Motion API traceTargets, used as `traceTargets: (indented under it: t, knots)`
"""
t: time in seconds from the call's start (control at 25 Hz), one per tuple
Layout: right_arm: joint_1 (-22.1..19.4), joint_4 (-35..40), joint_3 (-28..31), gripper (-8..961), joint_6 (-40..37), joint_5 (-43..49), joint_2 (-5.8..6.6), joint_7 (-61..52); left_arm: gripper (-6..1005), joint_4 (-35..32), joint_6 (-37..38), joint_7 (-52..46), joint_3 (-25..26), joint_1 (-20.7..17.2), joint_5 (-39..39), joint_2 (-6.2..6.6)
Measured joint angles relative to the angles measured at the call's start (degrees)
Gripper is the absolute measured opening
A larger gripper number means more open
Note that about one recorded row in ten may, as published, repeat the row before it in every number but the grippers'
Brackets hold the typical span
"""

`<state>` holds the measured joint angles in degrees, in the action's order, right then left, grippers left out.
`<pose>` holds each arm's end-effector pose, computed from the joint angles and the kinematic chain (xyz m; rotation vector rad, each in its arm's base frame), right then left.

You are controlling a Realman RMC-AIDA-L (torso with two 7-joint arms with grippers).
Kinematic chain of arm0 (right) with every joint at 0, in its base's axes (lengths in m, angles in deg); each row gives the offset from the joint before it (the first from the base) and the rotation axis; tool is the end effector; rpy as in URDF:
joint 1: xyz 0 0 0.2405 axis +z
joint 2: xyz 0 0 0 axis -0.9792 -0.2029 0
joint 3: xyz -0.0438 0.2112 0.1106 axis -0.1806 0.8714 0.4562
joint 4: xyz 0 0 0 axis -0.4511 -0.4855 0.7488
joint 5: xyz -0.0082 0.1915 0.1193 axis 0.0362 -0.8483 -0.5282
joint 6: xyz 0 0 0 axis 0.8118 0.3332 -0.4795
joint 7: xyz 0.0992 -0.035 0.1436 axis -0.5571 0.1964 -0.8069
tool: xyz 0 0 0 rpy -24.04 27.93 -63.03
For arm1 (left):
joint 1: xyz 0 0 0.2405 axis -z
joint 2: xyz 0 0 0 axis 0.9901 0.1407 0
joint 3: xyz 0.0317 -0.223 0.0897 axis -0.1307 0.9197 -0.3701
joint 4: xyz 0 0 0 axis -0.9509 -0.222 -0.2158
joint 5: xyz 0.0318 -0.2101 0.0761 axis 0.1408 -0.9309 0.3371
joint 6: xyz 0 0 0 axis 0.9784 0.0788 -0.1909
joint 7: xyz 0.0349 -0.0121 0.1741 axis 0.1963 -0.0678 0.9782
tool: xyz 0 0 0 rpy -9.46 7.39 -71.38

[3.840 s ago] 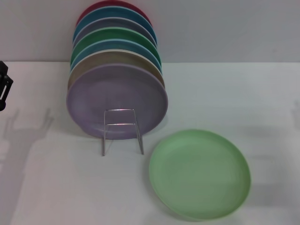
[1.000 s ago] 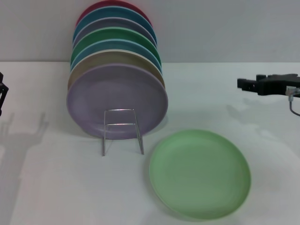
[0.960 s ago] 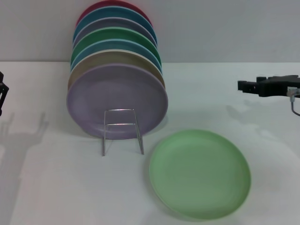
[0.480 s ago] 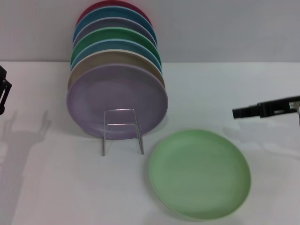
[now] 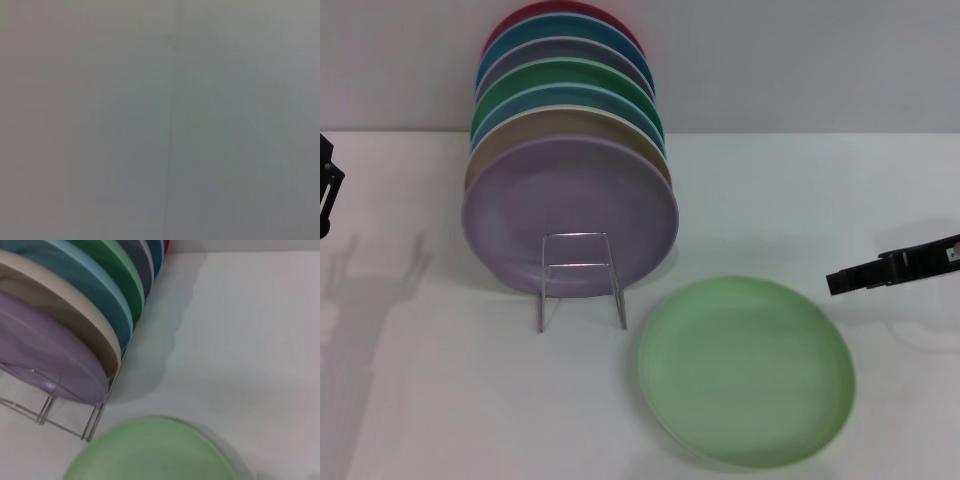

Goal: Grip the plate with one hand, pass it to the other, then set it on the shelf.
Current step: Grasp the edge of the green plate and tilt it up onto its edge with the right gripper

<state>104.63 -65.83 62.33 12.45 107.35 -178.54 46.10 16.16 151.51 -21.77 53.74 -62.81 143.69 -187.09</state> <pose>0.2341 0.3701 0.0433 -2.3371 1.4437 0.0180 -0.3023 0.3266 0.0174 -1.3779 -0.3883 -0.9319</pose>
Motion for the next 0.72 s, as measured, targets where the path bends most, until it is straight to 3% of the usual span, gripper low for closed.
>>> traceTargets:
  t: [0.72]
  knots:
    - [3.7,7.6,-0.4,608,0.0,4.4,-0.26,-1.5,844,0.1,0.4,-1.5,0.6,-0.2,0.0,0.06]
